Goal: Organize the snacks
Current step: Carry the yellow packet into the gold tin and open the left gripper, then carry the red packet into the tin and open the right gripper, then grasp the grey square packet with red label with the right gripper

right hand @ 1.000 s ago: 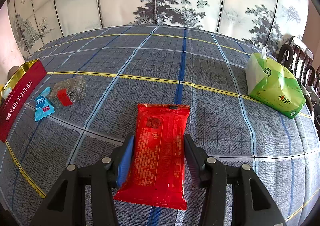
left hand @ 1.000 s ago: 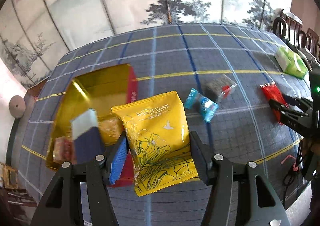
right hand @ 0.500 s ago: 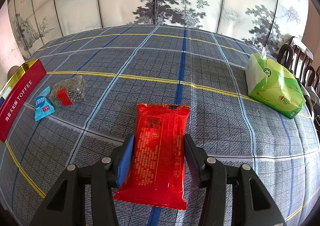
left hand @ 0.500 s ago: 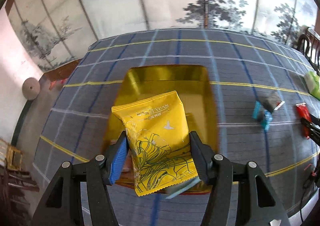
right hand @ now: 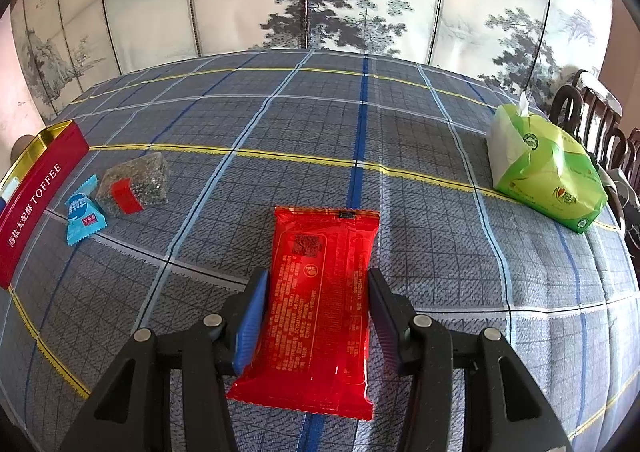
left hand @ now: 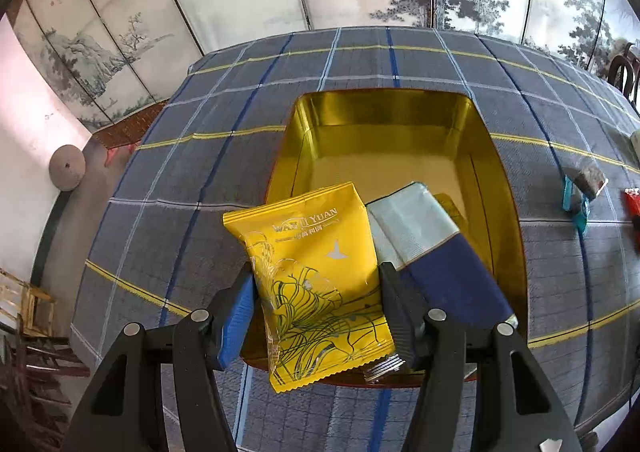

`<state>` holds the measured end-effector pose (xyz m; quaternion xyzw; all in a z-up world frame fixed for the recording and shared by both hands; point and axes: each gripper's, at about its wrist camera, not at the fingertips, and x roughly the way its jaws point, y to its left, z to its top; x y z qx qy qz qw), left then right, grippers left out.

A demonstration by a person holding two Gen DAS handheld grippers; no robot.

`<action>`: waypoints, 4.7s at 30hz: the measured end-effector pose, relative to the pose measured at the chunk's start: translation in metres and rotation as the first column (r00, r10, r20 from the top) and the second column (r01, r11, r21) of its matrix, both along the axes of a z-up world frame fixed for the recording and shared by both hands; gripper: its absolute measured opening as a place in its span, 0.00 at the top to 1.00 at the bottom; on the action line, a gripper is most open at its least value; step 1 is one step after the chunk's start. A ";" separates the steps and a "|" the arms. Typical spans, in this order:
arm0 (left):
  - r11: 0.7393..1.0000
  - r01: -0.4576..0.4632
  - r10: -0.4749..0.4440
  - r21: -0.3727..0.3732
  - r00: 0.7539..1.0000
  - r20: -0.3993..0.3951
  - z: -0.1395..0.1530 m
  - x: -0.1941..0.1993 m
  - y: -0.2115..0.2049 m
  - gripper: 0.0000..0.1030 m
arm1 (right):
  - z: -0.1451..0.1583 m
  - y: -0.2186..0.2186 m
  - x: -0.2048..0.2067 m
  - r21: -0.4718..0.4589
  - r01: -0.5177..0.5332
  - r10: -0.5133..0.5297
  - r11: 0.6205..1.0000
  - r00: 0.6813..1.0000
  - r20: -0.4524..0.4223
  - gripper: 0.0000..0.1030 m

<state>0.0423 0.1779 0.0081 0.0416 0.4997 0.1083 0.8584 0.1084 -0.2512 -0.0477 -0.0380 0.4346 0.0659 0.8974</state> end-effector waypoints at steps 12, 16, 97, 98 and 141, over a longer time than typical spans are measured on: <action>1.000 0.012 -0.012 -0.012 1.000 -0.020 -0.018 0.001 0.004 0.46 | 0.000 0.004 -0.001 -0.009 0.040 -0.040 0.999 0.999 0.002 0.53; 1.000 0.015 -0.015 -0.009 1.000 -0.019 -0.017 0.001 0.002 0.44 | 0.000 0.006 -0.002 -0.013 0.058 -0.058 0.998 0.998 0.003 0.53; 0.966 -0.241 0.253 -0.093 0.956 0.149 0.020 -0.095 0.101 0.16 | 0.060 0.354 -0.035 -0.003 -0.383 0.383 0.924 0.923 -0.026 0.57; 0.965 -0.244 0.256 -0.094 0.955 0.148 0.019 -0.096 0.102 0.16 | 0.060 0.356 -0.036 -0.002 -0.388 0.388 0.922 0.921 -0.026 0.57; 0.973 -0.208 0.221 -0.095 0.963 0.155 0.032 -0.093 0.070 0.16 | 0.086 0.295 -0.029 0.102 -0.342 0.338 0.934 0.939 0.057 0.40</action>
